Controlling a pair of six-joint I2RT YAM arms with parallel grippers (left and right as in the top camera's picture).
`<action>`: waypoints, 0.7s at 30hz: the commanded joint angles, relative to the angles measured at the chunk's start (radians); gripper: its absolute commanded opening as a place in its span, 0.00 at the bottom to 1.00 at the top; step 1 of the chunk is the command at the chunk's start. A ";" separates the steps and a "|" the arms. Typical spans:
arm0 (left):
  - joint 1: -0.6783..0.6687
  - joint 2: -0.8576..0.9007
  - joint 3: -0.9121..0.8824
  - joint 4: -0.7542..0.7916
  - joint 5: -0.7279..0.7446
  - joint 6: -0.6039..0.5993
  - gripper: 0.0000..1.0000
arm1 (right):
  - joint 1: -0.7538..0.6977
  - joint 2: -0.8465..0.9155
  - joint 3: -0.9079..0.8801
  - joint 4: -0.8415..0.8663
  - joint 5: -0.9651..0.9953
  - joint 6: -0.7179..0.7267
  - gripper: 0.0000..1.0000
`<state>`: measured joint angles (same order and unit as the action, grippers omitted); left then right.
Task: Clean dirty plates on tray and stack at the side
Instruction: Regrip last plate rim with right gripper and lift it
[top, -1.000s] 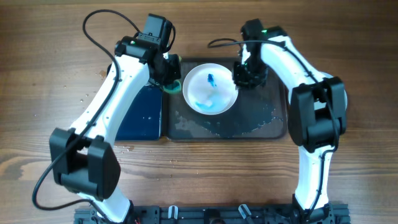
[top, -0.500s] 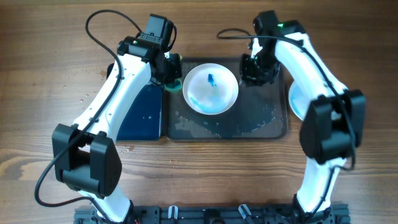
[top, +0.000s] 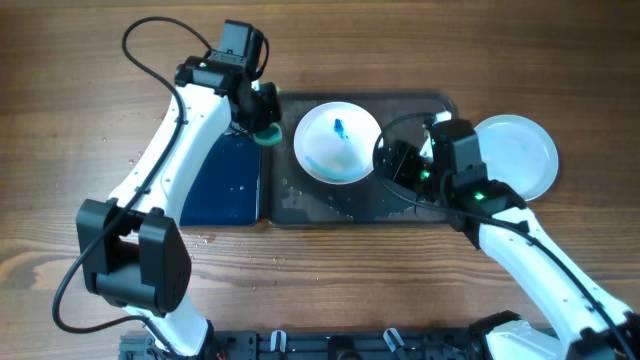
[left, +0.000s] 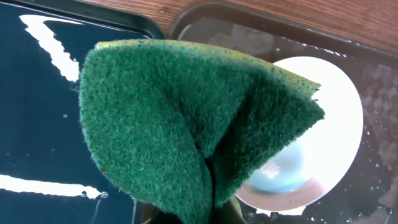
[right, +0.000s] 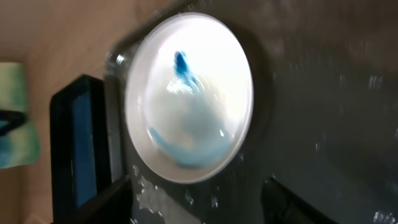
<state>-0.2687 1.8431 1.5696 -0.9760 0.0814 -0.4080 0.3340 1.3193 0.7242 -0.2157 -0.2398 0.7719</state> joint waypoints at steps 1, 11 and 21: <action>0.016 0.001 0.000 -0.004 -0.005 0.012 0.04 | -0.002 0.099 0.025 0.019 -0.069 0.136 0.60; 0.016 0.001 0.000 -0.012 -0.004 0.012 0.04 | 0.002 0.438 0.157 0.039 -0.073 0.223 0.28; 0.016 0.001 0.000 -0.012 -0.004 0.012 0.04 | 0.003 0.497 0.156 0.040 -0.035 0.139 0.06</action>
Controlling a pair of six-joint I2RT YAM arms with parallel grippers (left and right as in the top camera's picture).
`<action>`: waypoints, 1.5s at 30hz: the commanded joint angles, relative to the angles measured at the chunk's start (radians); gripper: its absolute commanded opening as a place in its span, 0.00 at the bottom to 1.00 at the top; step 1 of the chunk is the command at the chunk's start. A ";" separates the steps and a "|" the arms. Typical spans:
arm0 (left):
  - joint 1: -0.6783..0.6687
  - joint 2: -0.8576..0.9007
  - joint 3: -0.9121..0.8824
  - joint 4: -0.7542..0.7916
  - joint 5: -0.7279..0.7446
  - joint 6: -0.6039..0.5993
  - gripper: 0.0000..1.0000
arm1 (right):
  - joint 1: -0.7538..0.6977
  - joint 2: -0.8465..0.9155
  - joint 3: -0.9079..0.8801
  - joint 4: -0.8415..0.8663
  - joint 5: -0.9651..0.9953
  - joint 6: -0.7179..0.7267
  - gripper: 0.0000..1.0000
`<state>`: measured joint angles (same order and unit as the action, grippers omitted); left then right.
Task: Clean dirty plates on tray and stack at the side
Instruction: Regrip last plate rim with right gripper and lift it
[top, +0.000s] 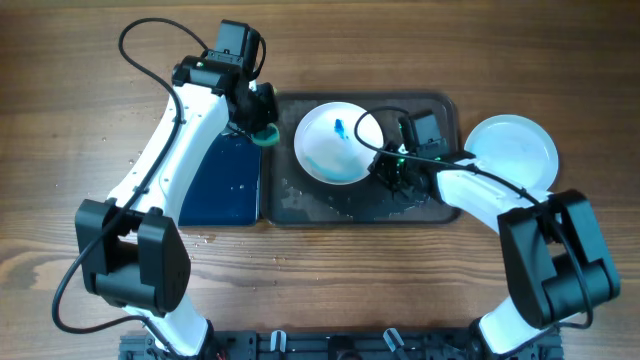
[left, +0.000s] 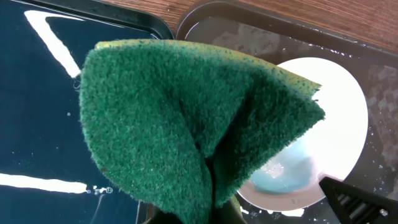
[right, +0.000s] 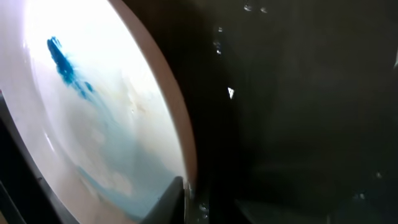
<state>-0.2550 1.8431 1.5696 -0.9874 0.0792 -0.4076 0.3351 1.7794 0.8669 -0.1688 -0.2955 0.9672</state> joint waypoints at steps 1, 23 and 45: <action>0.002 0.001 0.000 0.000 -0.002 0.011 0.04 | 0.002 0.037 0.014 -0.008 0.005 -0.085 0.05; 0.002 0.001 0.000 0.000 -0.002 0.012 0.04 | 0.012 0.063 0.291 -0.096 0.306 -1.336 0.04; -0.010 0.003 0.000 0.008 -0.002 0.034 0.04 | -0.125 -0.068 0.235 -0.342 0.009 -0.452 0.65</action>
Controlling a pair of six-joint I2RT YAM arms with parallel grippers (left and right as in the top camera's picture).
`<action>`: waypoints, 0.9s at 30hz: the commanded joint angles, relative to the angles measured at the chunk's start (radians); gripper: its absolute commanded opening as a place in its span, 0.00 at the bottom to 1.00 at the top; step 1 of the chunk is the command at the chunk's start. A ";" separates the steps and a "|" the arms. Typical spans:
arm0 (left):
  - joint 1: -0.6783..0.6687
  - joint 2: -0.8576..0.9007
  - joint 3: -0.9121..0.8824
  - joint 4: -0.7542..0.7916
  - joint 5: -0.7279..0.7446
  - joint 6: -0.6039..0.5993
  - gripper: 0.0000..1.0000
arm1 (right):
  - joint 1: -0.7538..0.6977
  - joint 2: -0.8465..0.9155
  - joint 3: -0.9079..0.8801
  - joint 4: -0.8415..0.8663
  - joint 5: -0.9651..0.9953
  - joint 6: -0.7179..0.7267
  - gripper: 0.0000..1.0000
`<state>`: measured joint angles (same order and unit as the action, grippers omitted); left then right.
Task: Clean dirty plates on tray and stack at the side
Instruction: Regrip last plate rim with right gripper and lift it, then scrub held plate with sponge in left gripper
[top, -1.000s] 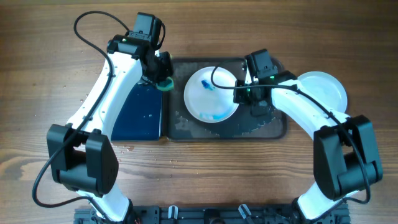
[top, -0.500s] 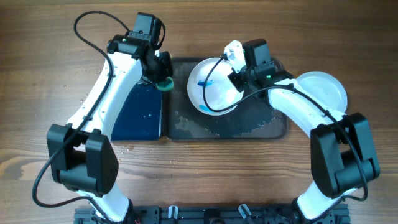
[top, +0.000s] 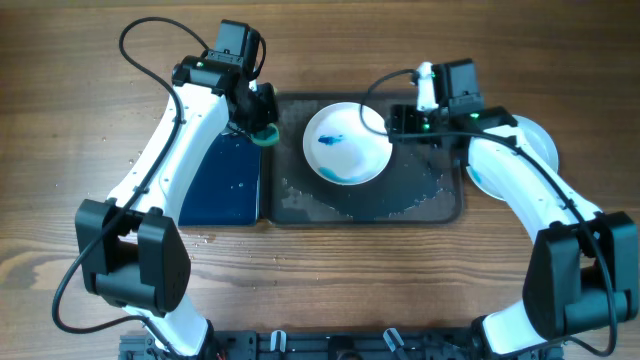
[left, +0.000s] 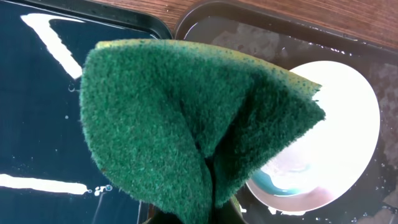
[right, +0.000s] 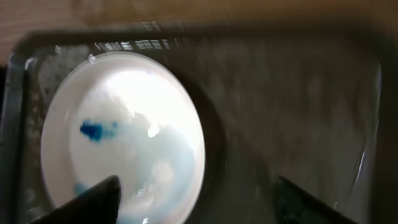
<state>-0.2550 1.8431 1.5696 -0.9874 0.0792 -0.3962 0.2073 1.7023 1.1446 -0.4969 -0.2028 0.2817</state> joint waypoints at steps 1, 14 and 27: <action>-0.015 0.003 0.000 0.011 -0.002 0.023 0.04 | 0.003 0.009 -0.066 -0.018 -0.084 0.292 0.60; -0.136 0.091 -0.001 0.088 -0.002 0.022 0.04 | 0.003 0.043 -0.159 0.050 -0.089 0.502 0.44; -0.142 0.131 -0.001 0.164 -0.002 0.049 0.04 | 0.003 0.198 -0.158 0.239 -0.225 0.381 0.04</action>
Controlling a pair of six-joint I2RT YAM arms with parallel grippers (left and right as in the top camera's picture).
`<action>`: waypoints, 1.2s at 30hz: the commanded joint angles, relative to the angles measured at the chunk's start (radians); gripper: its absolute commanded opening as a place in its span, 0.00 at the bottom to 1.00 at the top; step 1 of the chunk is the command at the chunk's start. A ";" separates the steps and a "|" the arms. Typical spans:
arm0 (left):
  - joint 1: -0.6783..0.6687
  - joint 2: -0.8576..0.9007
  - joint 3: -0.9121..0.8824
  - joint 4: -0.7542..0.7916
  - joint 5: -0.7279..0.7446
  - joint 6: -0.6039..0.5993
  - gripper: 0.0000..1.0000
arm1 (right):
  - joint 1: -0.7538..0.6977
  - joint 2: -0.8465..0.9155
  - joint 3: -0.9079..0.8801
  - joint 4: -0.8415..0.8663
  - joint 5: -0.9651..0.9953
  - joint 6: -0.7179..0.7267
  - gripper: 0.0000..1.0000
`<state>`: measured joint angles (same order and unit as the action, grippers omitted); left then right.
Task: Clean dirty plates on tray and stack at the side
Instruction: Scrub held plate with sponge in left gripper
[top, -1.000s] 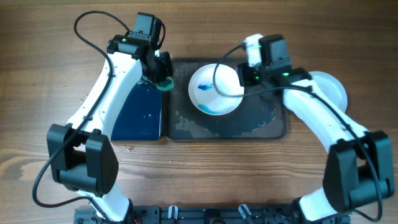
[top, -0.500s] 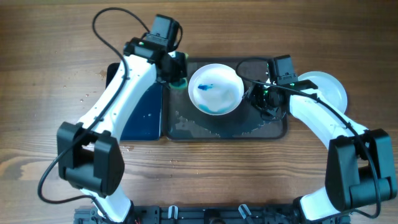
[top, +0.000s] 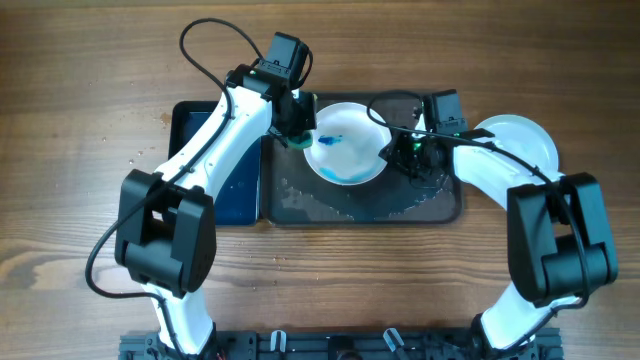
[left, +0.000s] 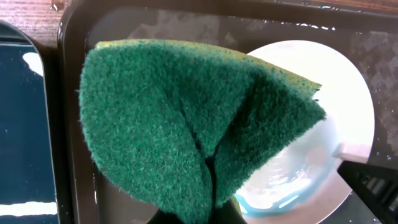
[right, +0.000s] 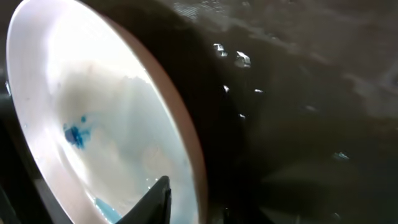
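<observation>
The dirty plate (top: 350, 150), white with a blue smear and a pale blue puddle, lies in the dark wet tray (top: 440, 200). My left gripper (top: 297, 132) is shut on a folded green sponge (left: 186, 118), which hangs over the plate's (left: 336, 93) left rim. My right gripper (top: 398, 152) is low at the plate's right rim. In the right wrist view one finger (right: 161, 190) lies inside the plate (right: 106, 112) with the rim between the jaws. The outer finger is lost in the dark.
A clean white plate (top: 525, 145) sits on the wood right of the tray, partly under my right arm. A blue tray (top: 215, 180) holding liquid adjoins the dark tray on the left. Water droplets cover the dark tray's floor (right: 311, 93).
My left gripper has moved right with the sponge, from the blue tray's edge to the dirty plate's left rim. My right gripper, open above the tray's back, is now down on the plate's right rim.
The left gripper held the sponge by the blue tray's corner throughout. The right gripper was open beside the plate, then at its rim, then open and raised at the tray's back with the plate slightly further right. Now both grippers are at the plate.
</observation>
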<state>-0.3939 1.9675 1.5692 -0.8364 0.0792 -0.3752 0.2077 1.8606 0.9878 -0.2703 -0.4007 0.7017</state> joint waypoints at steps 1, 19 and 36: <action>-0.004 0.010 0.000 0.015 -0.002 0.029 0.04 | 0.003 0.040 -0.001 0.011 -0.031 -0.048 0.04; -0.055 0.095 0.000 -0.056 0.059 0.066 0.04 | 0.005 0.045 0.128 -0.223 -0.058 -0.307 0.04; -0.096 0.096 -0.286 0.228 -0.040 0.045 0.04 | 0.055 0.084 0.127 -0.160 -0.060 -0.257 0.04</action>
<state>-0.4908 2.0251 1.3365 -0.6384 0.1120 -0.3164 0.2584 1.9266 1.0931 -0.4370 -0.4583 0.4255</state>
